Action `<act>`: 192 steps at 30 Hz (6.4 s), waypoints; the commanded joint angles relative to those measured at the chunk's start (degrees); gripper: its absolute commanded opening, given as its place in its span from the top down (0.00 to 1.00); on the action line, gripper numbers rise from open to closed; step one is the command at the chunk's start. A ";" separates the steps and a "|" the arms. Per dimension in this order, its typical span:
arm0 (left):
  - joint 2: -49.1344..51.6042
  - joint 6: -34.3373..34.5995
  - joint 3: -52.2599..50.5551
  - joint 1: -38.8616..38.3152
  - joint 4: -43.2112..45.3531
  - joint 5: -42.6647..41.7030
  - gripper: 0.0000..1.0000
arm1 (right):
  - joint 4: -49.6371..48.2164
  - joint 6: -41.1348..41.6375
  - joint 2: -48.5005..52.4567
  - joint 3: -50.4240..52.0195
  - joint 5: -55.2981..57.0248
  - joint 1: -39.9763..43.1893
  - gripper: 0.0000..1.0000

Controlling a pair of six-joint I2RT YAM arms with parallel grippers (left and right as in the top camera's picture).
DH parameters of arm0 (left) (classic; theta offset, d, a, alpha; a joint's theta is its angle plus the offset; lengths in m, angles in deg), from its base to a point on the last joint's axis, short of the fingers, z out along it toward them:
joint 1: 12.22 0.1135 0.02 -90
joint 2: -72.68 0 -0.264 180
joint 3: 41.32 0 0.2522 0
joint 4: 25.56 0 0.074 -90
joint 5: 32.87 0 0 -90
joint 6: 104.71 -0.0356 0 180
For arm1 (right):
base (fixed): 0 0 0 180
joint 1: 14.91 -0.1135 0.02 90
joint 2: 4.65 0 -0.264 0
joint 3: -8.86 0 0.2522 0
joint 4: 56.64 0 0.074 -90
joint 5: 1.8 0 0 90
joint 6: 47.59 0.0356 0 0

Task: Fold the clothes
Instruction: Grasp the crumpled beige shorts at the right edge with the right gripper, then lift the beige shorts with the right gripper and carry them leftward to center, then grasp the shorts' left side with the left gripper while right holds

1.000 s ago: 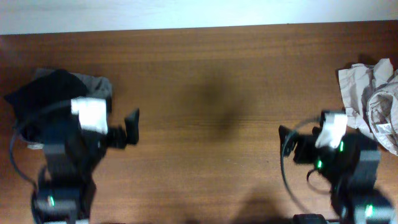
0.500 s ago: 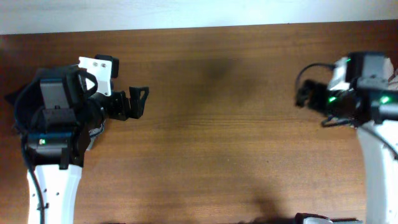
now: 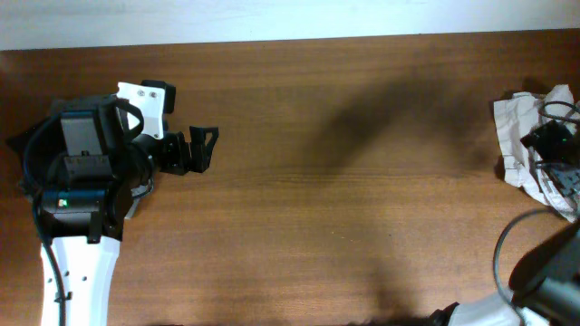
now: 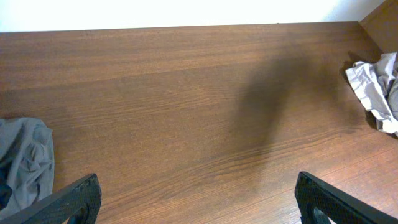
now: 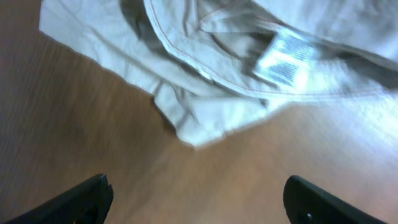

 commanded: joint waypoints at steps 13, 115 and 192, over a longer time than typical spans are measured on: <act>-0.02 0.15 0.85 -0.22 -0.74 -0.61 0.01 | -19.69 -9.25 11.52 -0.70 -0.13 -0.48 0.17; -2.03 -0.72 0.90 -0.22 2.23 0.90 0.01 | 10.54 -22.43 -8.26 -37.46 -37.92 -46.73 0.91; 17.77 -15.93 15.61 -30.60 -2.62 49.35 0.99 | 28.22 -7.69 3.50 -25.11 -4.63 -41.99 0.43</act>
